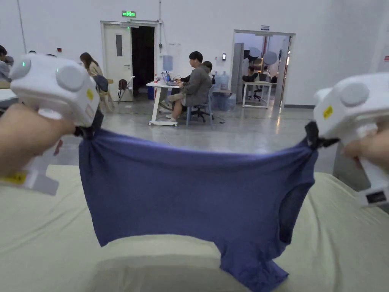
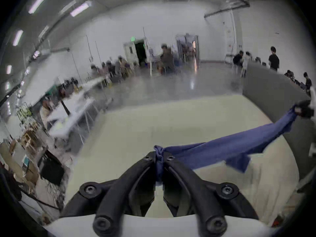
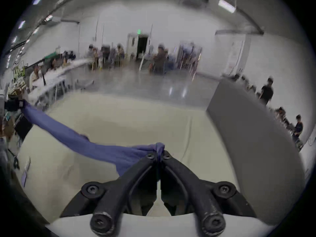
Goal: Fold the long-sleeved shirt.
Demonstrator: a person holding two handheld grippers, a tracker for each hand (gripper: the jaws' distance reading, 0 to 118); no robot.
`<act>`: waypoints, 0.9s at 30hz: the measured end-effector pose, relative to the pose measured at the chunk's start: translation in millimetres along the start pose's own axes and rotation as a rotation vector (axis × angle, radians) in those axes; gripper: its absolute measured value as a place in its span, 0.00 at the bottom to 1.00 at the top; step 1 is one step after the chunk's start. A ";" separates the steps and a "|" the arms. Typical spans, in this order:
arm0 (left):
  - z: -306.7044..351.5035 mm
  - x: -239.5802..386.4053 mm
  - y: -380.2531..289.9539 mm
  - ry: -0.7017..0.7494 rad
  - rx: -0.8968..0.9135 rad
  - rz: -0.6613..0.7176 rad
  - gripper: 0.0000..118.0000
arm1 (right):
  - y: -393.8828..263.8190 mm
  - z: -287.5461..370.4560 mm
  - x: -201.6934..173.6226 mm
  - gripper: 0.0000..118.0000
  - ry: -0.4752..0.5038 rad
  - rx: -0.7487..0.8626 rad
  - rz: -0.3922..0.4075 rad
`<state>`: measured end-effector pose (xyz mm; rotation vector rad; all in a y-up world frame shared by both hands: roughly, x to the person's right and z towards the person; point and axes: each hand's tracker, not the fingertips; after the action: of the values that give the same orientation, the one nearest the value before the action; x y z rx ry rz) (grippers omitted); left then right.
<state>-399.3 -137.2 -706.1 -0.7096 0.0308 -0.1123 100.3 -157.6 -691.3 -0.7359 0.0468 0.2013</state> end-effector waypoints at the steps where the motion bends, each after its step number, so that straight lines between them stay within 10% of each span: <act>1: -28.3 2.8 -29.7 -0.014 -0.071 -0.004 0.00 | -35.6 -34.4 -8.0 0.00 0.004 -0.085 0.017; 9: -77.9 9.1 -226.2 -0.077 -0.362 0.007 0.00 | -214.2 -99.4 -24.2 0.00 0.129 -0.287 -0.042; 15: 2.8 -6.5 -323.8 -0.135 -0.443 -0.129 0.00 | -302.7 5.5 -14.8 0.00 0.291 -0.243 -0.076; 27: 170.4 -3.9 -468.3 -0.237 -0.524 -0.115 0.00 | -474.9 179.9 -29.5 0.00 0.303 -0.305 0.021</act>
<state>-435.1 -378.9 -271.7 -1.2452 -0.2146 -0.1306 160.7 -385.2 -240.3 -1.0661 0.3179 0.1163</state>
